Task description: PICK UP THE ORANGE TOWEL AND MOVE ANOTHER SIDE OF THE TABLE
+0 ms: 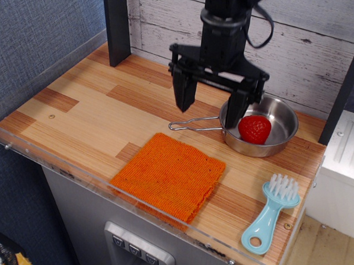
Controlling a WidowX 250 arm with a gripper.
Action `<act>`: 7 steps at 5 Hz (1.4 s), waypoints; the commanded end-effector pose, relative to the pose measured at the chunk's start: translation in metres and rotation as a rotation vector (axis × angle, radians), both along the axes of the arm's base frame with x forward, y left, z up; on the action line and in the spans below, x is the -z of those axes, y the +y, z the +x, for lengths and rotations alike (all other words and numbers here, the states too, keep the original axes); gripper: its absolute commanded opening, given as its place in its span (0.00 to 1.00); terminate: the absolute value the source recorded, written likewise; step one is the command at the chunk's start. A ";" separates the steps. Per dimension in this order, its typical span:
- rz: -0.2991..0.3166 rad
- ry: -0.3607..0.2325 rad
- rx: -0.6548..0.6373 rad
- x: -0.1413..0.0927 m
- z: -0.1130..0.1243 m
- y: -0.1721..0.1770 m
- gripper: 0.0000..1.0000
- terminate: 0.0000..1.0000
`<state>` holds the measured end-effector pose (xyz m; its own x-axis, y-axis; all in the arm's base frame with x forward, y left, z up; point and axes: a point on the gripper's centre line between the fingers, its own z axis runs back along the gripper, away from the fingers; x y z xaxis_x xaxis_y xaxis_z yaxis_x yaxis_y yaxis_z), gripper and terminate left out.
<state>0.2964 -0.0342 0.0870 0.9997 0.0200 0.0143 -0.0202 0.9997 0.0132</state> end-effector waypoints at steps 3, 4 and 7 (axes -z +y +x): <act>0.080 -0.132 0.055 0.035 -0.040 0.012 1.00 0.00; 0.059 -0.158 0.040 0.046 -0.046 0.021 1.00 0.00; 0.008 -0.123 0.059 0.076 -0.038 0.025 1.00 0.00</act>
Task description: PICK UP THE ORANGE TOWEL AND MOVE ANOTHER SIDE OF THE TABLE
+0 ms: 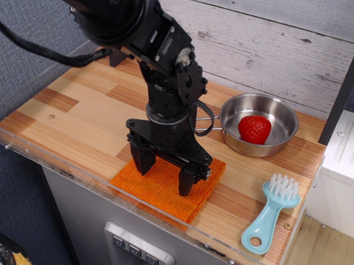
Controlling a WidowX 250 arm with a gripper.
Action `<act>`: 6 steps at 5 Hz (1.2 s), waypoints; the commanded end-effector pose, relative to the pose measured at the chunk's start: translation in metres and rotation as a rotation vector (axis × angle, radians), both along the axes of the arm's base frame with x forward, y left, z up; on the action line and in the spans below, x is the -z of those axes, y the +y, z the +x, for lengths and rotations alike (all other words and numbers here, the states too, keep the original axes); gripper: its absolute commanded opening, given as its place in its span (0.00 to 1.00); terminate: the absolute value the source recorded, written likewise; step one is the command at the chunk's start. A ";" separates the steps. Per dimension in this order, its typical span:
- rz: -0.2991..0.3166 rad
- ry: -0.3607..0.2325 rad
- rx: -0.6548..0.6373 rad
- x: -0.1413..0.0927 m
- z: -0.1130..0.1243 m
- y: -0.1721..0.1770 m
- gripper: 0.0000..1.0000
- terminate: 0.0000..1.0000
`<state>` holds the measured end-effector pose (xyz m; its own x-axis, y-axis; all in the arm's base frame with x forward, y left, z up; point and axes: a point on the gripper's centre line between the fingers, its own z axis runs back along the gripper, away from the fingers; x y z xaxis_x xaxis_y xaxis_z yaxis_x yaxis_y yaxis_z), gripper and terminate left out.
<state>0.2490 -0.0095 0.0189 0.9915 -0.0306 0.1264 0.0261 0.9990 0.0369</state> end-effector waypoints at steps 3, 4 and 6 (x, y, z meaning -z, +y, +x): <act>-0.018 0.048 0.055 0.033 -0.010 0.002 1.00 0.00; -0.017 0.039 0.037 0.027 -0.012 0.019 1.00 0.00; -0.007 -0.061 -0.017 0.004 -0.006 0.073 1.00 0.00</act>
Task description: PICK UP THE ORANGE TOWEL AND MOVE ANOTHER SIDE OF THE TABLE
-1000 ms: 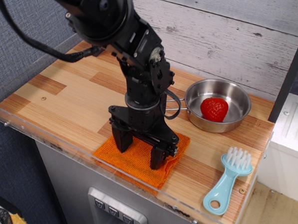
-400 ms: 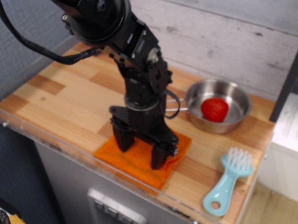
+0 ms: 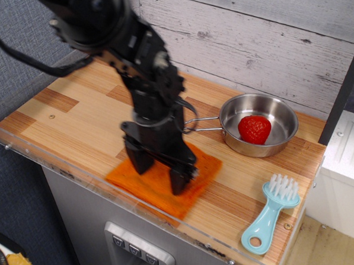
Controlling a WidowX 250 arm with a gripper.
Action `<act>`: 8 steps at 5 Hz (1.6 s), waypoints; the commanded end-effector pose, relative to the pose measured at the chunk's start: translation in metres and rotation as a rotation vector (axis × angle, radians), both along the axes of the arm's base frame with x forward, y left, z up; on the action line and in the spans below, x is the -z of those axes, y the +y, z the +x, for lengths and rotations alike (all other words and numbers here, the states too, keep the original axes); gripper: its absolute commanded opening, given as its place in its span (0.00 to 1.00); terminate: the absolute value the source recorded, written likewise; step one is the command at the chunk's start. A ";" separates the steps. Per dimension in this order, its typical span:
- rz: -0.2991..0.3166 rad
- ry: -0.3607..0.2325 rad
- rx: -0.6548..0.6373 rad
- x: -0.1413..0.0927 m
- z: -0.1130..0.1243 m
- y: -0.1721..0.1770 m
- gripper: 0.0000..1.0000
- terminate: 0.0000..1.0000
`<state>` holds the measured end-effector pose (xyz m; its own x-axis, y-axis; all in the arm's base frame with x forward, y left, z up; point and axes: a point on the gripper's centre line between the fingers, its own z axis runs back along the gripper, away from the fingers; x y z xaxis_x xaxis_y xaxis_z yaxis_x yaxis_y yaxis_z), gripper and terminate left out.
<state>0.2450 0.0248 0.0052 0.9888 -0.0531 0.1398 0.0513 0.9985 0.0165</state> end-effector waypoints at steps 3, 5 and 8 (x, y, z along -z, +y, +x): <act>0.047 -0.095 -0.025 -0.028 0.021 0.106 1.00 0.00; 0.054 -0.137 0.007 -0.039 0.040 0.131 1.00 0.00; -0.103 -0.100 -0.168 -0.142 0.033 0.097 1.00 0.00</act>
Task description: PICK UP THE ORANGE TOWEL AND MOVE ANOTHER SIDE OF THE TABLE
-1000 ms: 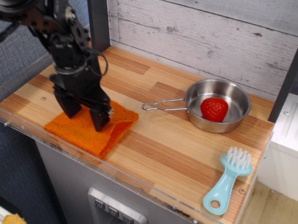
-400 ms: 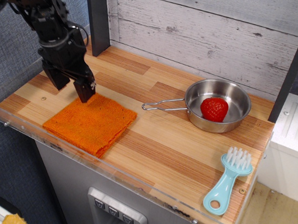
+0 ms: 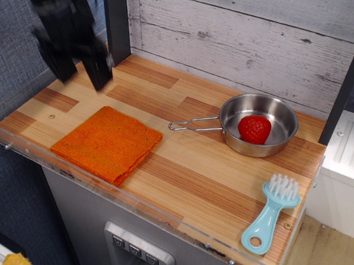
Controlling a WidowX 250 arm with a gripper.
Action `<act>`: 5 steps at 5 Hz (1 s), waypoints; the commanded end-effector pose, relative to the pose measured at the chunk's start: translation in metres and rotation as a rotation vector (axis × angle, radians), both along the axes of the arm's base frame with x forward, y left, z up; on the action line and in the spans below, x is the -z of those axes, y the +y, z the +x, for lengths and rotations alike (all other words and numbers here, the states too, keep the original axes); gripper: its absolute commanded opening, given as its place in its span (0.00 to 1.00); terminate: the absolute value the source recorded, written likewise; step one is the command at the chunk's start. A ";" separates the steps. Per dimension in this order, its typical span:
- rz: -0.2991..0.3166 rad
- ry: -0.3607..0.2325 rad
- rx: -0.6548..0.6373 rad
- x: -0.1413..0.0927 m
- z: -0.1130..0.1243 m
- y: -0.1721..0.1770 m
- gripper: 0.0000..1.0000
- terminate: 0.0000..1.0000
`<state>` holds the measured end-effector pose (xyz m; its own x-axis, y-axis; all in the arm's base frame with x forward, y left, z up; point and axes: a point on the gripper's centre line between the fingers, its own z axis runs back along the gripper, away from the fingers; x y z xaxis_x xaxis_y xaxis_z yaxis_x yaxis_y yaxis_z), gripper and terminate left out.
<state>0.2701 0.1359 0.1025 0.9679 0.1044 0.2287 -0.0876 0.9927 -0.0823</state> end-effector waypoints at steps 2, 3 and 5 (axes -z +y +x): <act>0.016 0.084 0.097 -0.025 0.046 -0.080 1.00 0.00; 0.065 0.120 0.170 -0.014 0.061 -0.102 1.00 0.00; 0.065 0.120 0.170 -0.014 0.061 -0.102 1.00 0.00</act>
